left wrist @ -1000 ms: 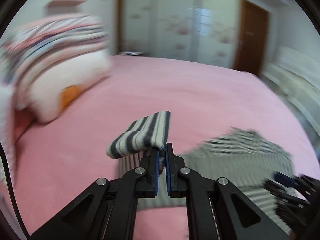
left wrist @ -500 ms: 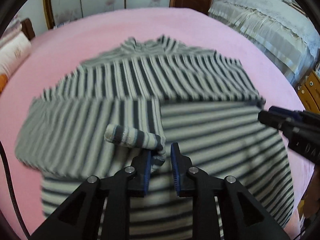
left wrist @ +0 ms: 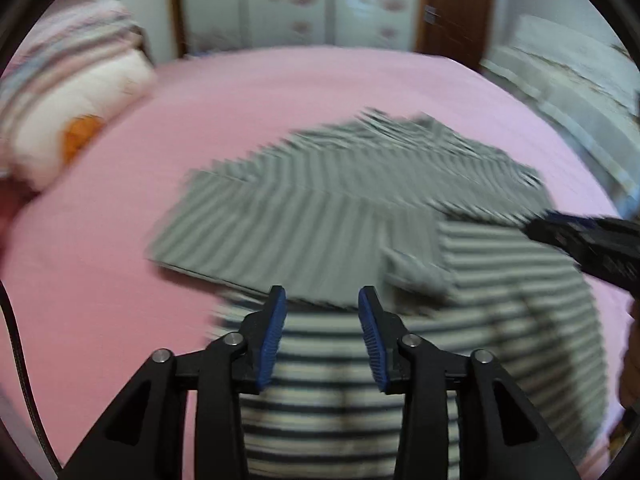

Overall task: Fold small clothes
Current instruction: 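Lay the held sleeve across the shirt body with the left tool, release, then grasp the crossed sleeve cuff with the right tool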

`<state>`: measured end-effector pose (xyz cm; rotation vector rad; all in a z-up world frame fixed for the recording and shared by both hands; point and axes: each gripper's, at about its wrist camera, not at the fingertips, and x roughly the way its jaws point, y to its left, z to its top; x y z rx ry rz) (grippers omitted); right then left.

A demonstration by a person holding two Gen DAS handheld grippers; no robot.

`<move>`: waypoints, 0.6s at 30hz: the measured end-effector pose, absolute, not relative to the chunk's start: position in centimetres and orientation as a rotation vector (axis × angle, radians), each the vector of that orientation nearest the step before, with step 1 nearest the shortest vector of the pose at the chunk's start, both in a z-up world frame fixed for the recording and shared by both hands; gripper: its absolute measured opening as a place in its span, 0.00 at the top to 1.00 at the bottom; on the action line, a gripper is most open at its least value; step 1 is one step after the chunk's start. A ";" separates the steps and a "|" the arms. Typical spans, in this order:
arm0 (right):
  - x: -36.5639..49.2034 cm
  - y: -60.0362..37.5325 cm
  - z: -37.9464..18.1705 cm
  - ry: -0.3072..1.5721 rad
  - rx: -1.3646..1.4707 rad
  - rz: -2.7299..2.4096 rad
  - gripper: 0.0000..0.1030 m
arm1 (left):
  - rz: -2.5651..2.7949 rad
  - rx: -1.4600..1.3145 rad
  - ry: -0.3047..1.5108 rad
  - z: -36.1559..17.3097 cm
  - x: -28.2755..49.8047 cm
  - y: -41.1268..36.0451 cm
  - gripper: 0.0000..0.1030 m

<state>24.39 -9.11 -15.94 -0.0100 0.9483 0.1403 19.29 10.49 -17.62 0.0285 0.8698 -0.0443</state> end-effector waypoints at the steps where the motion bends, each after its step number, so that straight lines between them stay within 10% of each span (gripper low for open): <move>1: 24.6 -8.2 -15.7 0.943 -0.023 0.154 0.69 | 0.007 0.039 0.856 -17.3 19.6 11.6 0.54; 18: 26.0 0.7 -18.8 1.003 -0.150 0.252 0.57 | 0.285 -0.032 0.935 -21.7 23.1 23.3 0.52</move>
